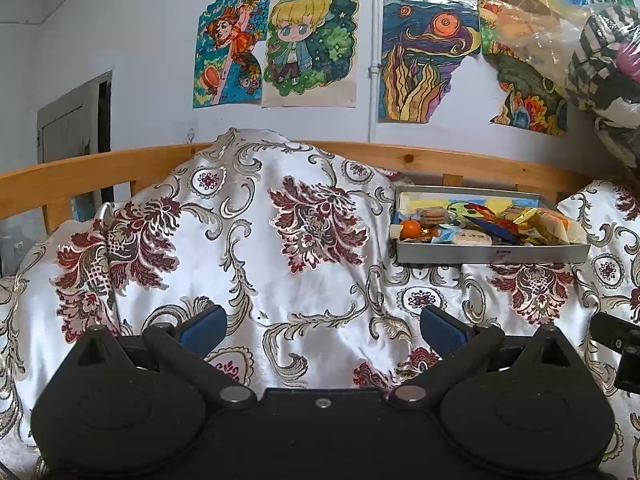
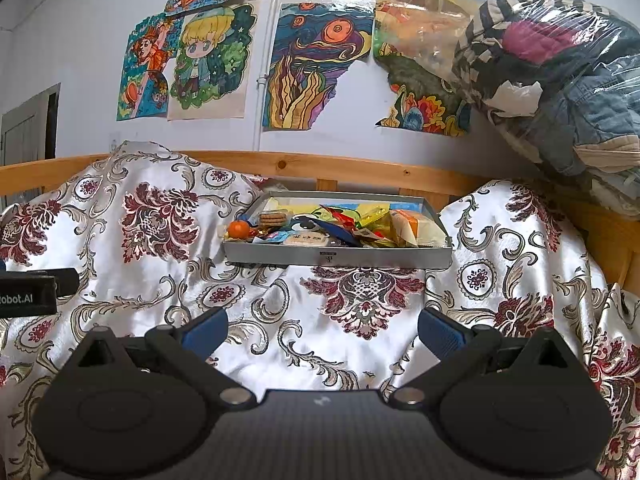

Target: Organize snacks

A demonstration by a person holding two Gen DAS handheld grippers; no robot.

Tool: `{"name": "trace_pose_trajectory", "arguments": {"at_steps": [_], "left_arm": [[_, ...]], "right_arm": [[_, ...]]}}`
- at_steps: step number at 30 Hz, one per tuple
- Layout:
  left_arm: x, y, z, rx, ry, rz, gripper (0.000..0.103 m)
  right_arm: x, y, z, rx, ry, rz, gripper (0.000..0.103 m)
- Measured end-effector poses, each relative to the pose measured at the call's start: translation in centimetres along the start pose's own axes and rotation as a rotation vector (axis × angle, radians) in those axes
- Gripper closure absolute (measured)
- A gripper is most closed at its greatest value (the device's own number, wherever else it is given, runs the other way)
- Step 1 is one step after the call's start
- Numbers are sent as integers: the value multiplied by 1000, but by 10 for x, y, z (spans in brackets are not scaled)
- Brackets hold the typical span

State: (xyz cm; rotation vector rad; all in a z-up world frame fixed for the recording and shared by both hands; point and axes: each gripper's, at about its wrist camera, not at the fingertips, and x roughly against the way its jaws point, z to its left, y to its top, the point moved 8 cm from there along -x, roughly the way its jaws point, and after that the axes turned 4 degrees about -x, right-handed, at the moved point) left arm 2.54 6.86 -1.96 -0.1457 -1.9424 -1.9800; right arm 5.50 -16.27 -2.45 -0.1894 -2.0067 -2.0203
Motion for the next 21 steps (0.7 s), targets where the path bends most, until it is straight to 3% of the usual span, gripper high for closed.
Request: {"name": "trace_pose_trajectory", "arguments": {"at_steps": [21], "left_arm": [[-2,-3,2,-10,19,22,1]], "right_arm": [[-1,-1,0,17,10,9,0]]}}
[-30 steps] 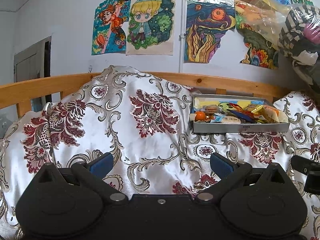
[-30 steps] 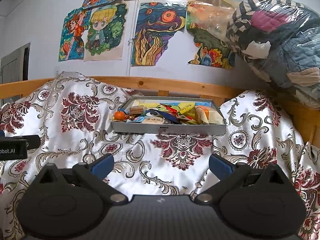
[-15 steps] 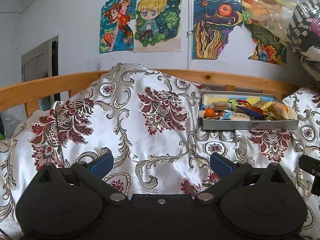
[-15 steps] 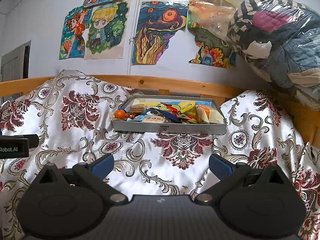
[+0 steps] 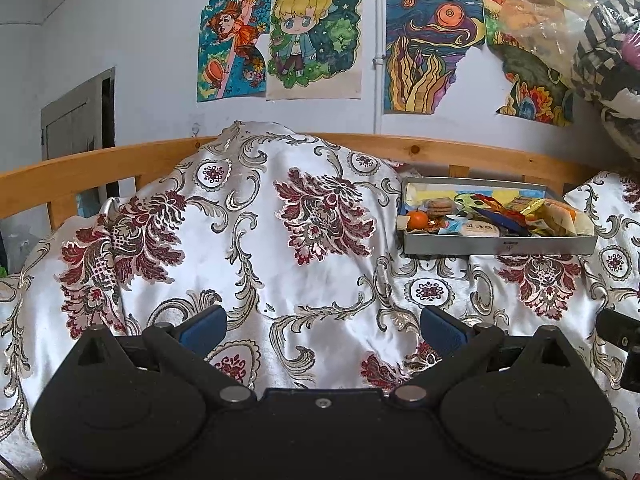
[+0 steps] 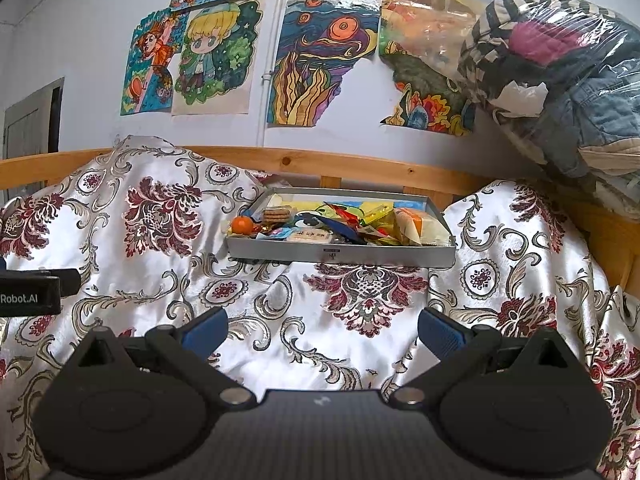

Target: Organize snacks

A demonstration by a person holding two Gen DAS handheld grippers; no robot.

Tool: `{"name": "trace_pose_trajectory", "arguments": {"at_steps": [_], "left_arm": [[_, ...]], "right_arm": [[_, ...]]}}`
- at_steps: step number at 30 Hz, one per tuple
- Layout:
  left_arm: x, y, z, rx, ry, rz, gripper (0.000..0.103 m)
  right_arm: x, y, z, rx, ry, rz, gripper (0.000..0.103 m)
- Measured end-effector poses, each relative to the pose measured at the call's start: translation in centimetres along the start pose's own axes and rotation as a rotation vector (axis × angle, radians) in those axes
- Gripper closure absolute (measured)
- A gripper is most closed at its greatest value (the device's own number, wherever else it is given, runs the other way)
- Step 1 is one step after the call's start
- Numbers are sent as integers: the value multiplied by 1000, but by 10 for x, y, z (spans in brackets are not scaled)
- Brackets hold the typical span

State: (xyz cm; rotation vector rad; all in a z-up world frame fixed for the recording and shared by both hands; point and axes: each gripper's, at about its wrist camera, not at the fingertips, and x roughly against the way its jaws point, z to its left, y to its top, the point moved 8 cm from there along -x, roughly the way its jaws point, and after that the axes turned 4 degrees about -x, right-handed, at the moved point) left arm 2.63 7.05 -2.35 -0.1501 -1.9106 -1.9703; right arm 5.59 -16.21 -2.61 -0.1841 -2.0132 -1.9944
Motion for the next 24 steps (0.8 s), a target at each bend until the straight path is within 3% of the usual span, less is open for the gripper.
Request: {"name": "trace_pose_trajectory", "arguments": {"at_steps": [24], "left_arm": [[1,-1,-3,-6,-14,-10,1]], "right_arm": [[-3,-4,-1,4,8,18,0]]}}
